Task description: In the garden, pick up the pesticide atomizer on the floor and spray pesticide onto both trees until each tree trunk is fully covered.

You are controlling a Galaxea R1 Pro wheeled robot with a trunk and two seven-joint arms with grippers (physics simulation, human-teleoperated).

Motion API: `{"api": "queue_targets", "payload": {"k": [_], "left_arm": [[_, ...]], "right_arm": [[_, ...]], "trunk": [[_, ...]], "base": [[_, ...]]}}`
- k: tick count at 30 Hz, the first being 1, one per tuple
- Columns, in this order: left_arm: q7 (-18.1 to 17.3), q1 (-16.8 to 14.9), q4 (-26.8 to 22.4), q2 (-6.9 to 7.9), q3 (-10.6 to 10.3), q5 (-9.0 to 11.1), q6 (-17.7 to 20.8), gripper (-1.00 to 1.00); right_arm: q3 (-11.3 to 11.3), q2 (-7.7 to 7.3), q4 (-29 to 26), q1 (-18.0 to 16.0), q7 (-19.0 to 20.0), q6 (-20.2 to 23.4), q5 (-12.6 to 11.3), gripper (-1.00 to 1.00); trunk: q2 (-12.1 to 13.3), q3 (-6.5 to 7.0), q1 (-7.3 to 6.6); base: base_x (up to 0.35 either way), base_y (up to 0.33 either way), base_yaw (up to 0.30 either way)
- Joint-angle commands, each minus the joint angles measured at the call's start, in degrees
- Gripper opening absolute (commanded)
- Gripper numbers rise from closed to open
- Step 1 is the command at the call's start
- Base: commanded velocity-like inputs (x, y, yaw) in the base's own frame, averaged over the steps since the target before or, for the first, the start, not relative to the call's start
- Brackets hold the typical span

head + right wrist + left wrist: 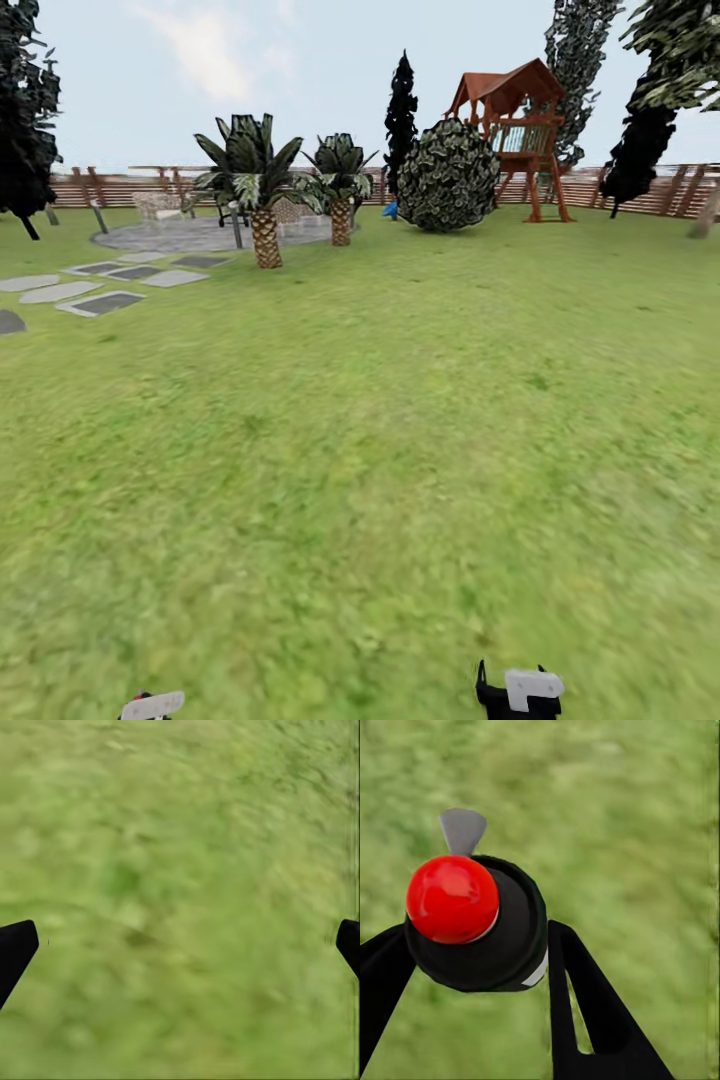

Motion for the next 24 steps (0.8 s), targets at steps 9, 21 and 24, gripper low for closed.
{"api": "queue_targets", "payload": {"k": [9,21,24], "left_arm": [[0.0,0.0,0.0,-0.02,0.4,-0.6,-0.2,-1.0],[0.0,0.0,0.0,-0.02,0.4,-0.6,-0.2,-1.0],[0.1,0.0,0.0,0.03,0.4,-0.6,-0.2,-1.0]], "right_arm": [[0.2,0.02,0.1,0.0,-0.6,0.1,0.4,1.0],[0.2,0.02,0.1,0.0,-0.6,0.1,0.4,1.0],[0.2,0.02,0.1,0.0,-0.6,0.1,0.4,1.0]], "trunk": [[0.0,-0.05,0.01],[0.0,-0.05,0.01],[0.0,-0.05,0.01]], "base": [[0.223,-0.272,-0.299],[0.235,-0.259,-0.299],[0.256,-0.236,-0.299]]}}
